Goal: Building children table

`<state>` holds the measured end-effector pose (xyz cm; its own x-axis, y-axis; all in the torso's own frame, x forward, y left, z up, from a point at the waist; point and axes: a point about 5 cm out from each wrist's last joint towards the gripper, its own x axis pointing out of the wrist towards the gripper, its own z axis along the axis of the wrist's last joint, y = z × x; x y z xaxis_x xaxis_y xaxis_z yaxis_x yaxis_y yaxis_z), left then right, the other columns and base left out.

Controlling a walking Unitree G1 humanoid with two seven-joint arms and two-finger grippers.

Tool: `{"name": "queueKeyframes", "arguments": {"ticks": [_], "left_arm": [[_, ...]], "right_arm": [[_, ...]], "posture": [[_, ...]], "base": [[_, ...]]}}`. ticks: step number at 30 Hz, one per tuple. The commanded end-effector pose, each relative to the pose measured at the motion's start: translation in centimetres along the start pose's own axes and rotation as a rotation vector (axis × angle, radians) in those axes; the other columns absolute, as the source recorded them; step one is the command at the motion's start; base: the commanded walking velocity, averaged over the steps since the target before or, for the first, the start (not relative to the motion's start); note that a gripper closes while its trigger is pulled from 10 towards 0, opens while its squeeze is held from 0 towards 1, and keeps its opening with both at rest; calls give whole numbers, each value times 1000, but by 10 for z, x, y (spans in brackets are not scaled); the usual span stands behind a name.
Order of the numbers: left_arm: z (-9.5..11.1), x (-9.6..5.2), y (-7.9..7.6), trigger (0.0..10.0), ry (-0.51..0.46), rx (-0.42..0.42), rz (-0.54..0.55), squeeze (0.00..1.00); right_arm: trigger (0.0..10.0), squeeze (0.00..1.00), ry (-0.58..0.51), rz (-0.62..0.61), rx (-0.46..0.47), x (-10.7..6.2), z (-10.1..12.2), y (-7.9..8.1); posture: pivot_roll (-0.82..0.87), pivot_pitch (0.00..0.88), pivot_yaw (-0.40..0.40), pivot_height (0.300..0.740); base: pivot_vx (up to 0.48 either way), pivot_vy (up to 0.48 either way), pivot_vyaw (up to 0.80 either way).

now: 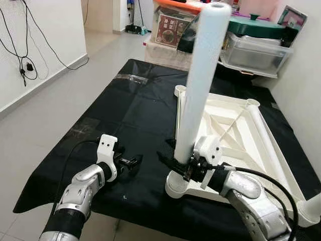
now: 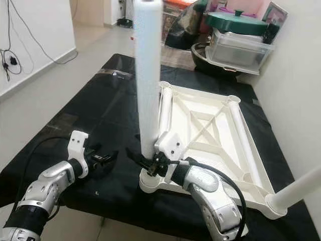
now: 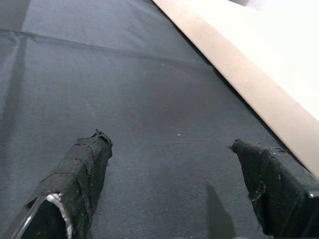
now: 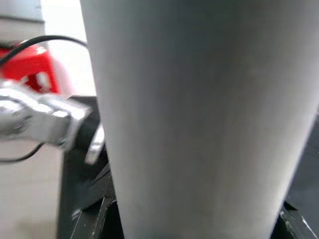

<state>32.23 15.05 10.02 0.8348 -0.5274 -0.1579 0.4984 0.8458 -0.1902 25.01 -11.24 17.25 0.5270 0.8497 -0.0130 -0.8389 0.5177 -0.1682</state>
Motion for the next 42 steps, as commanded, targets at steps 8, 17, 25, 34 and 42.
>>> {"name": "queueKeyframes", "arguments": {"ticks": [8, 17, 25, 34, 42], "left_arm": [[-2, 2, -1, 10000, 7, 2, 9, 0], [-3, 1, 2, 10000, 10, -4, 22, 0], [-4, 2, 3, 10000, 13, -3, 34, 0], [-2, 6, 7, 10000, 24, 11, 55, 0], [-3, 9, 10, 10000, 44, 18, 95, 0]], "right_arm": [[0, 0, 118, 163, 111, 3, -27, 19], [0, 0, 86, -151, 212, 5, -37, 0], [0, 0, 168, -711, 382, -19, -70, -35], [0, 0, 215, -1266, 465, -70, -92, -41], [0, 0, 212, -1529, 561, -89, -100, -44]], "posture": [[164, 0, -150, 740], [158, 0, -147, 740], [151, 0, -146, 740], [133, 0, -122, 740], [132, 0, -119, 740]], "base": [[0, 0, 0], [0, 0, 0], [0, 0, 0], [0, 0, 0], [0, 0, 0]]}}
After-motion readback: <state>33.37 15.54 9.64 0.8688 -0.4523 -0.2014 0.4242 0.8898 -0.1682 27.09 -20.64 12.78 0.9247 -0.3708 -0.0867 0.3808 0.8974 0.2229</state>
